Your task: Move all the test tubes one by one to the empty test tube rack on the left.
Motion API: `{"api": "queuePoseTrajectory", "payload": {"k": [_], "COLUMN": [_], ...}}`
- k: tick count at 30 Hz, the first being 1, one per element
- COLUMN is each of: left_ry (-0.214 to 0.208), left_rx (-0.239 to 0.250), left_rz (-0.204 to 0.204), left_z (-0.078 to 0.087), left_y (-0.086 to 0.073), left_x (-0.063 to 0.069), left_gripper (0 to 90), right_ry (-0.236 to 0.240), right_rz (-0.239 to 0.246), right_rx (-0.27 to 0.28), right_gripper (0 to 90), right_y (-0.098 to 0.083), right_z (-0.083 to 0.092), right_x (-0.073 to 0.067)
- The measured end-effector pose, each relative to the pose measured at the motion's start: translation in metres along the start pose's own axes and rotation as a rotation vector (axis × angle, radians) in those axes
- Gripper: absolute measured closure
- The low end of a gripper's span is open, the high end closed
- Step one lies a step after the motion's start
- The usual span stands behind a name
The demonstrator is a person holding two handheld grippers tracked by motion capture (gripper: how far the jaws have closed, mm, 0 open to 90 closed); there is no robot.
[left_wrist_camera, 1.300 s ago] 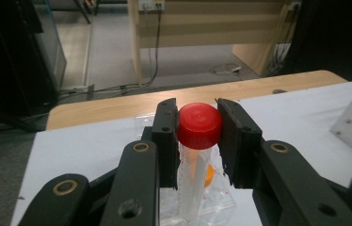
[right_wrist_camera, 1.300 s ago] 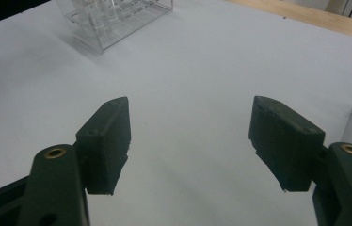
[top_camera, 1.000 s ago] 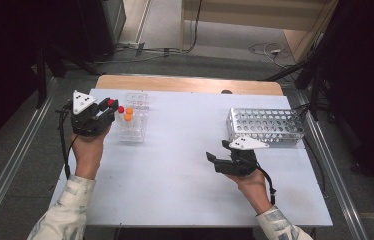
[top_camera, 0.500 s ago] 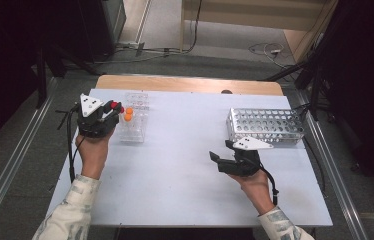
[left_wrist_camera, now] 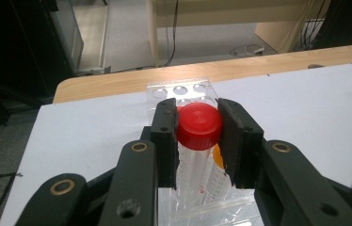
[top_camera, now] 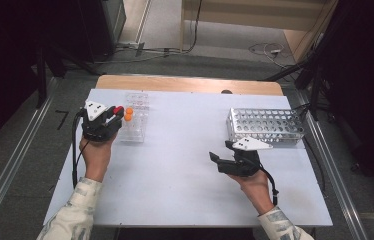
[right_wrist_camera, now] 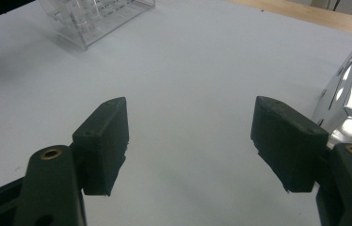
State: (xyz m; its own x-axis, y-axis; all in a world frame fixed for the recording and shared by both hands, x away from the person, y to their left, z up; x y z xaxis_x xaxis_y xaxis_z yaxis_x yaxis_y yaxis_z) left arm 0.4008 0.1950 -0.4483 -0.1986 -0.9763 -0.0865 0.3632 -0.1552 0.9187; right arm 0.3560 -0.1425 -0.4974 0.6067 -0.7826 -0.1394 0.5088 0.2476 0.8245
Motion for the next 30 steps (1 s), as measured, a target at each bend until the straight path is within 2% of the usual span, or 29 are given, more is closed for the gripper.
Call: {"api": "queuePoseTrajectory", "payload": {"k": [4,11,14,21,26,30], "left_ry": [0.0,-0.002,-0.011,-0.066,-0.096,-0.104], "left_rx": [-0.006,0.002,0.01,0.018,0.018,0.027], "left_rz": [-0.002,0.015,0.024,0.07,0.074,0.073], "left_z": [-0.001,0.0,0.003,0.012,0.02,0.025], "left_y": [-0.001,-0.002,-0.001,0.002,0.004,0.005], "left_x": [0.001,0.0,0.001,0.006,0.012,0.017], "left_gripper": [66.0,63.9,60.2,41.7,28.9,24.6], "right_ry": [0.0,-0.002,-0.004,-0.008,-0.01,-0.009], "right_rz": [-0.002,0.0,-0.001,-0.002,-0.002,-0.001], "right_rx": [0.0,0.001,-0.001,0.001,0.001,0.001], "right_gripper": [26.4,26.4,26.3,26.3,26.3,26.3], "right_y": [0.0,0.0,0.0,0.0,0.0,0.0], "right_z": [0.0,0.001,0.0,0.001,0.001,0.001], "right_x": [0.001,0.001,0.002,0.003,0.003,0.003]}}
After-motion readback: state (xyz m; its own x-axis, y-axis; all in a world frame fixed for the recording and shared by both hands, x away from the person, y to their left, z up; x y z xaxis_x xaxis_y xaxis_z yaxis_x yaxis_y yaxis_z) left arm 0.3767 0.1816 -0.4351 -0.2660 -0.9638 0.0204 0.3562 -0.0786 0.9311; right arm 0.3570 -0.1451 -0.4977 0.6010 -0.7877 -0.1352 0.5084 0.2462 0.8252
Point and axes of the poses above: each handheld gripper's, and its own axes: z roughly backward along the jaws, y roughly out of its top, x roughly to its right, the point moved 9 cm from there along -z, roughly forward along the jaws, and after that the axes turned 7 degrees about -z, right-handed, at the moved point
